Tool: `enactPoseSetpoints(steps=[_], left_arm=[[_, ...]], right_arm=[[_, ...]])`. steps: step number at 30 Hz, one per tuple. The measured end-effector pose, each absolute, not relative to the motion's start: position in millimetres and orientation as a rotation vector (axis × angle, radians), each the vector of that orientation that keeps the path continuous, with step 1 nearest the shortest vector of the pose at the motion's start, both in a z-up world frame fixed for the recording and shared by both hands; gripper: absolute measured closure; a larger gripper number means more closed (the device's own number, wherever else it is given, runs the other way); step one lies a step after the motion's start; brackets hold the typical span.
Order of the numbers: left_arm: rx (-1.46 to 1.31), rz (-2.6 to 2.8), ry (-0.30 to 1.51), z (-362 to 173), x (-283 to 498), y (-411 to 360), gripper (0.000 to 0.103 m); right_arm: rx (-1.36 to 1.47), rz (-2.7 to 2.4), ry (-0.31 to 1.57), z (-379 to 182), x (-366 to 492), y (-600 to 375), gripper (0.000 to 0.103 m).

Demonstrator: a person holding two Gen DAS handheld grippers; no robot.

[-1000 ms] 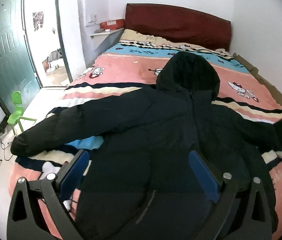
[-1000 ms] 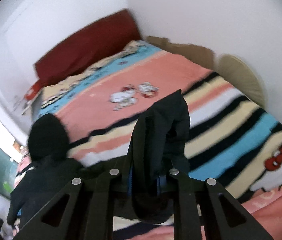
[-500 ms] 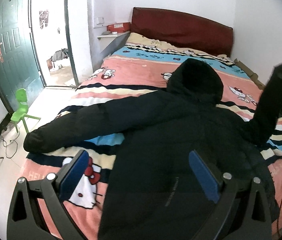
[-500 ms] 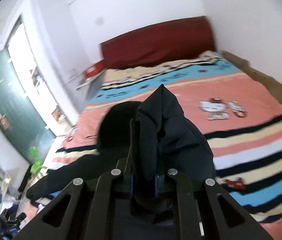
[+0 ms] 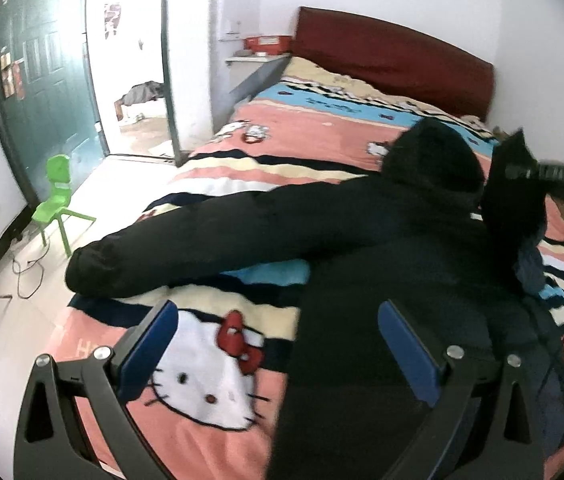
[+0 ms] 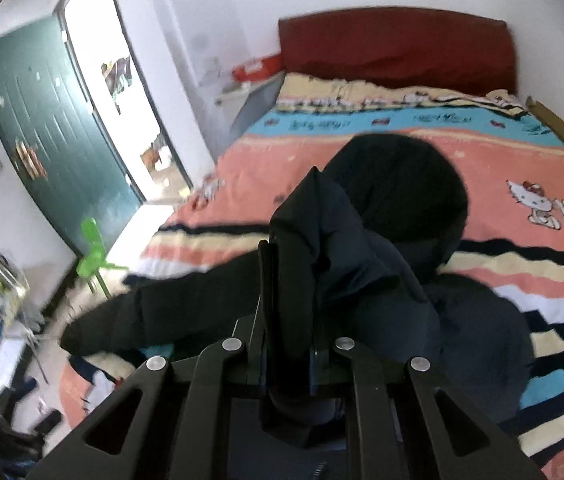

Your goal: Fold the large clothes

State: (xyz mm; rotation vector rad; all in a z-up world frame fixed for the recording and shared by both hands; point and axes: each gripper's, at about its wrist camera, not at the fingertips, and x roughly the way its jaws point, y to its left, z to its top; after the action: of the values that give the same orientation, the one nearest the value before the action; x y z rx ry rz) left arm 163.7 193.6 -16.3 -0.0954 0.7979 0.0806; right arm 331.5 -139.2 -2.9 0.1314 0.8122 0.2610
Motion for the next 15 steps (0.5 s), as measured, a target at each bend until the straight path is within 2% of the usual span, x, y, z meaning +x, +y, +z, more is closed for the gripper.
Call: enactPoseSetpoints(steps=[11, 14, 15], left_arm=[[-0.164, 0.139, 0.768, -44, 172, 240, 0.002], [-0.168, 0.142, 0.774, -47, 173, 241, 0.002], [-0.165, 0.139, 0.781, -47, 173, 241, 0.002]], right_arm=[[-0.028, 0.221, 1.014, -126, 348, -41, 0.087], [-0.07, 0.197, 1.052, -151, 350, -25, 0.084], [-0.093, 0.189, 1.061, -157, 351, -19, 0.08]])
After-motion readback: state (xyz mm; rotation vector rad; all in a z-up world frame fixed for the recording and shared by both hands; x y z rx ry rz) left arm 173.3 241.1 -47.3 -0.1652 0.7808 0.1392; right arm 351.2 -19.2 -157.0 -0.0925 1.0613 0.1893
